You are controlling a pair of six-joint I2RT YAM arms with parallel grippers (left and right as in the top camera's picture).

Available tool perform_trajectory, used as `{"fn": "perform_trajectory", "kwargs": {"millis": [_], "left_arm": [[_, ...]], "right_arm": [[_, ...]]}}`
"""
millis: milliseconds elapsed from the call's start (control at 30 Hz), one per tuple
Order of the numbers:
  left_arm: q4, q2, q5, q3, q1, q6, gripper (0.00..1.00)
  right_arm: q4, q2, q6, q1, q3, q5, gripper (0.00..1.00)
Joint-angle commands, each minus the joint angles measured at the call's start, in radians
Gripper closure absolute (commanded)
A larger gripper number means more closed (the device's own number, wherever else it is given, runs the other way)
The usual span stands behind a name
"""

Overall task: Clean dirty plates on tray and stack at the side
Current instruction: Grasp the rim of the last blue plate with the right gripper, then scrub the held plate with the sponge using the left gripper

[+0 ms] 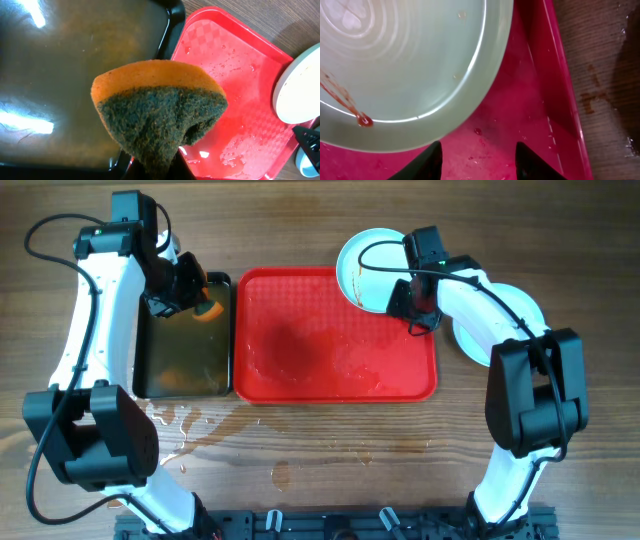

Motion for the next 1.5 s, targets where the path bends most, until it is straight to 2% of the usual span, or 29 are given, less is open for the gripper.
{"fn": "perform_trajectory", "kwargs": {"millis": [0,100,200,333,367,433,700,867,967,1067,1167,1200,1267,1400,1467], "left_arm": [[0.003,0.001,-0.009,0.0,0.001,-0.005,0.96],[-0.002,0.001,-0.009,0.0,0.001,-0.005,0.96],[-0.004,0.001,-0.009,0.0,0.001,-0.005,0.96],[-0.004,0.001,-0.009,0.0,0.001,-0.005,0.96],[-0.004,0.001,-0.009,0.0,0.001,-0.005,0.96],[-0.004,0.001,-0.009,0.0,0.001,-0.005,0.96],[-0.005,0.001,-0.009,0.0,0.001,-0.005,0.96],[-0.008,0.001,-0.01,0.0,0.001,-0.005,0.96],[-0.008,0.001,-0.01,0.0,0.001,-0.005,0.96],[-0.008,0.001,-0.01,0.0,0.001,-0.005,0.96],[-0.008,0.001,-0.01,0.0,0.001,-0.005,0.96],[-0.008,0.001,-0.01,0.0,0.001,-0.005,0.96],[-0.008,0.001,-0.01,0.0,0.001,-0.005,0.96],[0.0,0.001,-0.009,0.0,0.001,-0.006,0.96],[0.0,0.002,-0.009,0.0,0.001,-0.006,0.96]], "right_arm": [[-0.027,0.021,-0.072,0.004,0.024,0.0,0.53],[-0.05,0.029,-0.083,0.004,0.021,-0.011,0.53],[0.03,0.029,-0.088,0.001,0.021,-0.122,0.52],[0.178,0.029,0.096,0.002,0.012,-0.099,0.53],[0.192,0.03,0.164,0.004,-0.003,-0.043,0.53],[0.178,0.045,0.195,0.004,-0.011,-0.026,0.54],[0.102,0.093,0.161,0.032,-0.012,-0.126,0.6],[-0.04,0.093,0.041,0.167,-0.012,-0.243,0.63],[-0.081,0.092,0.034,0.241,-0.012,-0.275,0.64],[-0.084,0.086,0.033,0.277,-0.01,-0.331,0.76],[-0.114,0.032,-0.014,0.276,0.028,-0.348,0.79],[-0.116,-0.007,-0.061,0.263,0.055,-0.332,0.77],[-0.109,-0.065,-0.134,0.188,0.094,-0.244,0.67],[-0.067,-0.058,-0.359,0.045,0.074,-0.162,0.49],[-0.048,-0.022,-0.44,0.018,0.072,-0.161,0.46]]}}
